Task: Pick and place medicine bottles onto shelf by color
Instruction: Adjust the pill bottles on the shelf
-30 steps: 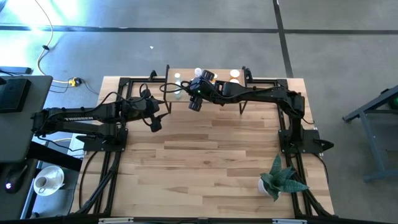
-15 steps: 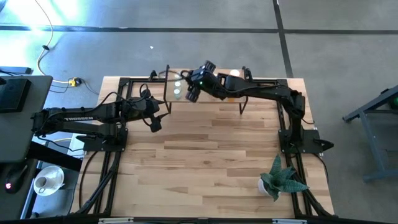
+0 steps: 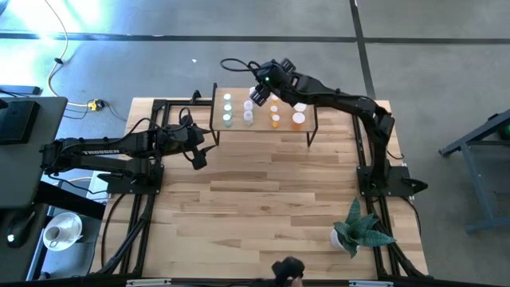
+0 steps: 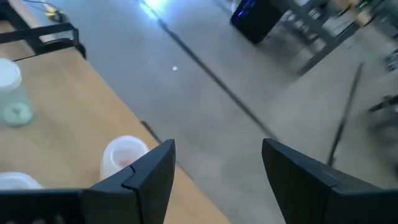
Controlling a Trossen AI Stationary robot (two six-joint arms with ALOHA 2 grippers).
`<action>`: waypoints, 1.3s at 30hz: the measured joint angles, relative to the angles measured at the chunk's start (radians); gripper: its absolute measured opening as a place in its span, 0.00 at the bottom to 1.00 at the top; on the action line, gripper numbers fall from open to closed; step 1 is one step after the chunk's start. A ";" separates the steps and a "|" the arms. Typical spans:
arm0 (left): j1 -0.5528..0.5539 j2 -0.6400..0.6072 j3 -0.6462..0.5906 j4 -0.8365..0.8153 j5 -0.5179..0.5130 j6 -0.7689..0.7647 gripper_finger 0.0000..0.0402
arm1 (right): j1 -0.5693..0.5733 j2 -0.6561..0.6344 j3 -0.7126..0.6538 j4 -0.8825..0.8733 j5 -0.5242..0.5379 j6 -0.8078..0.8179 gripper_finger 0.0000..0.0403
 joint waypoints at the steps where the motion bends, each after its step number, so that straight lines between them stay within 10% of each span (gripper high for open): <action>1: 0.000 0.000 0.000 0.000 0.000 0.000 0.63 | -0.008 0.000 0.000 -0.010 -0.020 0.015 0.58; 39: 0.000 0.000 0.000 0.001 0.000 -0.002 0.63 | -0.057 0.077 -0.003 -0.061 -0.133 0.081 0.58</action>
